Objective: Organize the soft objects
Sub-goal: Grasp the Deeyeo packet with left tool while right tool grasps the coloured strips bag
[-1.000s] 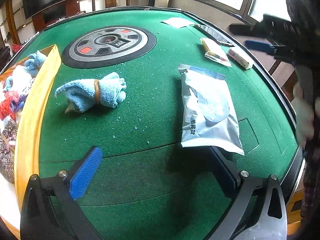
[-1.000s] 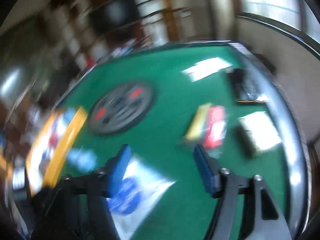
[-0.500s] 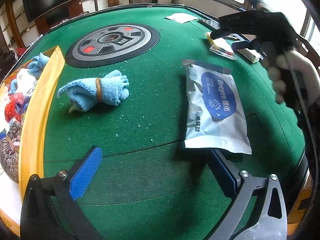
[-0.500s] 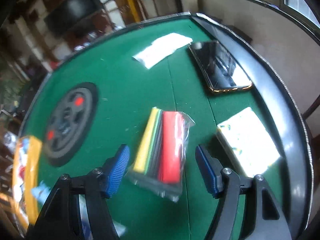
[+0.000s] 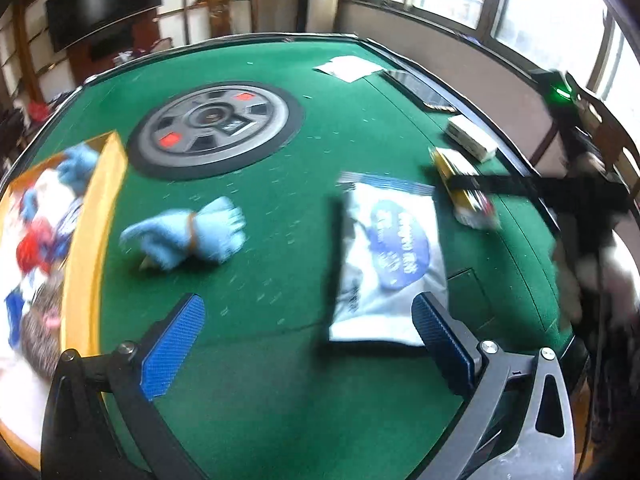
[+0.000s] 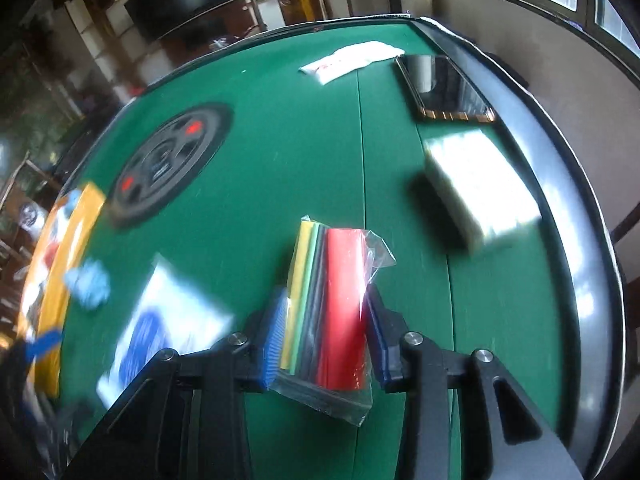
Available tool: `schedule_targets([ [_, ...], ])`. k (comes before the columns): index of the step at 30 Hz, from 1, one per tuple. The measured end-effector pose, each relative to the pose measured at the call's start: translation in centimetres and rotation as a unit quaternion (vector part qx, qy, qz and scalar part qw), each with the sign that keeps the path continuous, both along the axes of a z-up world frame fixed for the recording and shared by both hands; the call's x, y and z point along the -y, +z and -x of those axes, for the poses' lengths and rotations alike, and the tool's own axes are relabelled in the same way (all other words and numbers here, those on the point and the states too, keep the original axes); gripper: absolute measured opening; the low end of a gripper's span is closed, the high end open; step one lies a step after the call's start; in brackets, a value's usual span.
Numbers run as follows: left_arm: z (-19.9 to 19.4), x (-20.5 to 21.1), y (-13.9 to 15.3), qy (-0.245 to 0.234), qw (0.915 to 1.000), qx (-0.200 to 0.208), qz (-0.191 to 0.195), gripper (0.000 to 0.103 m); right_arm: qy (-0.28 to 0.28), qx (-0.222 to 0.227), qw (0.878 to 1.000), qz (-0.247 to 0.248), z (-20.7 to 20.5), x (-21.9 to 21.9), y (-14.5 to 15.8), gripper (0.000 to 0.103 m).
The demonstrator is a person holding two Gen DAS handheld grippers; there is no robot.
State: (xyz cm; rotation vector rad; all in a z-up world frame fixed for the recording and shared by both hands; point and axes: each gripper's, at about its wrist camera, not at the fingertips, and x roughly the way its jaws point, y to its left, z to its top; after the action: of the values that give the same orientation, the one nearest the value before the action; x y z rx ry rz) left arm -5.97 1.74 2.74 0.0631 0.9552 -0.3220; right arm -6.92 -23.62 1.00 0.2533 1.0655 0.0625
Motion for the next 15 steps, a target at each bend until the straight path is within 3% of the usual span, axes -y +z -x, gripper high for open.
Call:
schedule_targets([
  [5, -1.9, 3.7, -0.8, -0.021, 0.9992, -0.001, -0.034, 0.103, -0.009, 0.007, 0.999, -0.050, 3.9, 1.0, 0.0, 0.034],
  [10, -4.1, 7.5, -2.1, -0.039, 0.9949, 0.010, -0.092, 0.103, -0.019, 0.017, 0.996, -0.081, 4.8, 1.5, -0.3, 0.034],
  [13, -4.5, 7.9, -2.5, -0.043, 0.9965, 0.011, -0.072, 0.103, -0.020, 0.023, 0.996, -0.081, 4.8, 1.3, -0.3, 0.034],
  [15, -4.9, 8.2, -3.6, -0.046, 0.9968, -0.010, -0.065, 0.103, -0.020, 0.027, 0.996, -0.078, 4.8, 1.1, 0.0, 0.034],
])
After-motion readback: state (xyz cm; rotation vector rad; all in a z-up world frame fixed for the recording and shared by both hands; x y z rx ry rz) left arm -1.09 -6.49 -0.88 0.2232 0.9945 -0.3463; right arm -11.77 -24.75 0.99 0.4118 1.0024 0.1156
